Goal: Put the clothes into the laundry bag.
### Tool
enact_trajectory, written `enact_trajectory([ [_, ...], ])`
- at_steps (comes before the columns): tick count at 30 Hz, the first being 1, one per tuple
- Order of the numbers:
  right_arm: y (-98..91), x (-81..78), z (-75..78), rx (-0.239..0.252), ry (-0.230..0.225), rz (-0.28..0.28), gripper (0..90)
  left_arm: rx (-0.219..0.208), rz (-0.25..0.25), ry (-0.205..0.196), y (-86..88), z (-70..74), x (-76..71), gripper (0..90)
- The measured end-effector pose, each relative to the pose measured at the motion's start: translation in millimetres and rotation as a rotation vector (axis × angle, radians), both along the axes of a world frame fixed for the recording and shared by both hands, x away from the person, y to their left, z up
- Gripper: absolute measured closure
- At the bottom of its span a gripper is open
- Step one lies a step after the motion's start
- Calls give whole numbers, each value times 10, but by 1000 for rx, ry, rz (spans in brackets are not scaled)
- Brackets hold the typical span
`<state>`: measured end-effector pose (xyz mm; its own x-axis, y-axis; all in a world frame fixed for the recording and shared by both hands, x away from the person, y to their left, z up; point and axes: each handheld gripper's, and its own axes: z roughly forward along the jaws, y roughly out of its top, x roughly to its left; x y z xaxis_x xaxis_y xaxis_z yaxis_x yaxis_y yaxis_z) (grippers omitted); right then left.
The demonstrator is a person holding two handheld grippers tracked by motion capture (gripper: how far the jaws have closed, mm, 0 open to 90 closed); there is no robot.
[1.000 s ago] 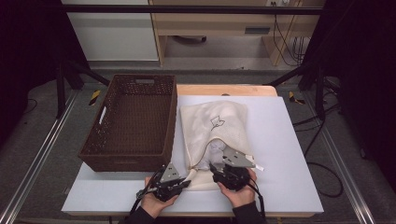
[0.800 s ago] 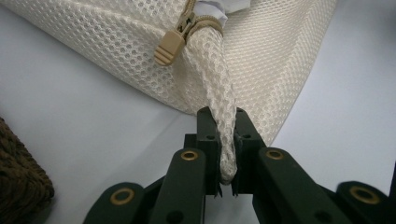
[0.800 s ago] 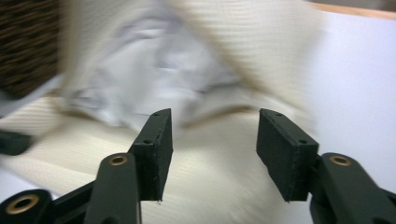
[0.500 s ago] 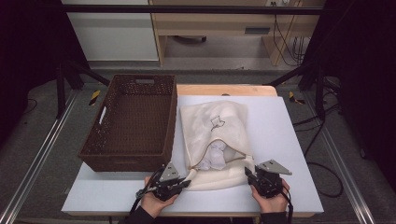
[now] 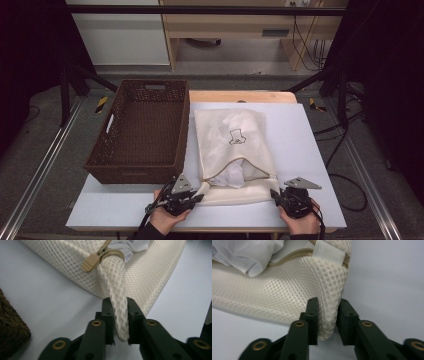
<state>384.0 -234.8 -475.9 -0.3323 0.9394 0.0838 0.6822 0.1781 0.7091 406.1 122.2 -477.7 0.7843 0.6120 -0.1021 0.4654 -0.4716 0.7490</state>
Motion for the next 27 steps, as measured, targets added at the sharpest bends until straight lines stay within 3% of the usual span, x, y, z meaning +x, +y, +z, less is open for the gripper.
enact_trajectory([
  [5, 70, -72, 176, -3, -126, 6, 452, -12, 24, -32, -34, 57, 1, 623],
  [9, 227, -145, 347, 3, -194, 27, 400, -20, 35, -40, -44, 77, 23, 615],
  [13, 460, -136, 453, 31, -220, 102, 414, -13, 53, -22, -48, 54, 50, 665],
  [18, 876, 81, 394, 53, -154, 205, 399, -7, 52, 8, -59, 12, 62, 808],
  [20, 961, 144, 350, 40, -140, 210, 395, -4, 51, 5, -58, 16, 60, 829],
  [21, 1134, 290, 249, 25, -113, 219, 385, -1, 50, 5, -56, 22, 59, 833],
  [23, 1247, 394, 178, 19, -87, 219, 393, -2, 47, 7, -47, 32, 58, 837],
  [27, 1447, 574, -1, -40, -55, 225, 479, -9, 43, 4, -32, 63, 54, 841],
])
